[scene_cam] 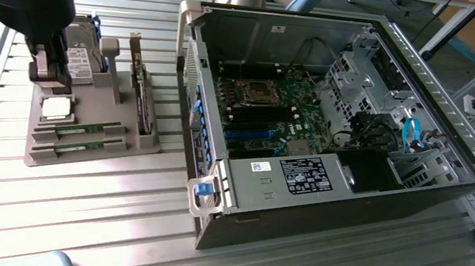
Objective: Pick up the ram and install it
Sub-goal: 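Pick up the ram and move it above insertion slot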
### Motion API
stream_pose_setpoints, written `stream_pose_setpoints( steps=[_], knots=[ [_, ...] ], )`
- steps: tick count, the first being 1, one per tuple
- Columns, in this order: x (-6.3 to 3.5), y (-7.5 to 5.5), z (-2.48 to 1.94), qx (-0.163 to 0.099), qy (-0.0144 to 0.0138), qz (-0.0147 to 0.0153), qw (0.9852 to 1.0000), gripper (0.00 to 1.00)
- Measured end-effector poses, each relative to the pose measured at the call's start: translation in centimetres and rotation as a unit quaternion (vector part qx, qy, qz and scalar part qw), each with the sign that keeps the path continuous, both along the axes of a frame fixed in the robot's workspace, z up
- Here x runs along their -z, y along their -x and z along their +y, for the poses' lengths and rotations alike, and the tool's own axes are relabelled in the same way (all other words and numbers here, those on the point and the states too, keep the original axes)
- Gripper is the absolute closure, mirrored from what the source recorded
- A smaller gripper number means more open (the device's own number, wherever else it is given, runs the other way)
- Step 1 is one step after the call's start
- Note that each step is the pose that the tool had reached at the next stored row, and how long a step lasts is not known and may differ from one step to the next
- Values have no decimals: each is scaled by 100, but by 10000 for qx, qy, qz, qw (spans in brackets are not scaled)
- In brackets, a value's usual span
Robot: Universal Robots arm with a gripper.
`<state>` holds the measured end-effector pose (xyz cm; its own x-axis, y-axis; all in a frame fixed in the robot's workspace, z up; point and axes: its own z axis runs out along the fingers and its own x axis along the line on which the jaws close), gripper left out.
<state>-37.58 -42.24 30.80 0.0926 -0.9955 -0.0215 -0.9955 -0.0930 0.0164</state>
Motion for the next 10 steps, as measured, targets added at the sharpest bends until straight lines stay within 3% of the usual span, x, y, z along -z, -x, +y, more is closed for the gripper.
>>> stream_pose_setpoints(
  steps=[10],
  knots=[
    [0,0,-113,0,0,0,10000,76]
  ],
)
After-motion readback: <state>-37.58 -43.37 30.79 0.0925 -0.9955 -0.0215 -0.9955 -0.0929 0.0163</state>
